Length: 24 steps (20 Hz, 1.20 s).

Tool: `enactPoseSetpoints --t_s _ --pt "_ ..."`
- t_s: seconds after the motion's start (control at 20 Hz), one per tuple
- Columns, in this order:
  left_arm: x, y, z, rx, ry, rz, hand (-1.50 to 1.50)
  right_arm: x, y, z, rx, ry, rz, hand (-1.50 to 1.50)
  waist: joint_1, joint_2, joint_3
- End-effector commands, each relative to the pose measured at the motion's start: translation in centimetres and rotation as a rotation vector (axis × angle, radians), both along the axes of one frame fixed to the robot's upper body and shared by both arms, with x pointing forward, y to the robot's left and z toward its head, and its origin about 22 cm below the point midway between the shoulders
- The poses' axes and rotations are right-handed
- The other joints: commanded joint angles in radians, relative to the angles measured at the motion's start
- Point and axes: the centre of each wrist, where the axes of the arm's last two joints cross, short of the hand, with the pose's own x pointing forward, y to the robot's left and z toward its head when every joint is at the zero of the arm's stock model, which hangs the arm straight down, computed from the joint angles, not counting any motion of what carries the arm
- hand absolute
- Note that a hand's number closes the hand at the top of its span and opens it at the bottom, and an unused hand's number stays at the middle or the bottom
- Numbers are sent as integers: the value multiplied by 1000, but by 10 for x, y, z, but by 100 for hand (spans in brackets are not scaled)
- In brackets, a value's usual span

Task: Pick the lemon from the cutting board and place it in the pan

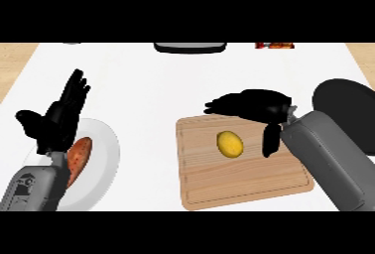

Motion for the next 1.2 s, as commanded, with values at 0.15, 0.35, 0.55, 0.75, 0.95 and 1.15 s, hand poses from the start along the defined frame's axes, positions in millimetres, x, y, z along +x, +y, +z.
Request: enactPoseSetpoints --t_s 0.15,0.35,0.55,0.75,0.95,1.15 --pt "-5 17 -4 -19 6 1 0 -11 3 -8 -127 -56 30 -150 -5 -1 0" --pt "0 14 9 -13 -9 4 0 -7 22 -19 -161 -44 21 -150 -1 0 0" --pt "-13 8 -5 -2 -8 18 0 -14 22 -34 -170 -26 18 -150 -2 -1 0" --pt "-12 5 -5 0 1 6 0 -8 30 -39 -192 -45 27 -150 -1 -1 0" --pt "-10 3 -7 1 11 24 0 -11 49 -66 -234 -82 32 -150 1 1 0" --pt "-26 4 -2 -18 1 3 0 -22 41 -67 -279 -53 50 -150 -1 -2 0"
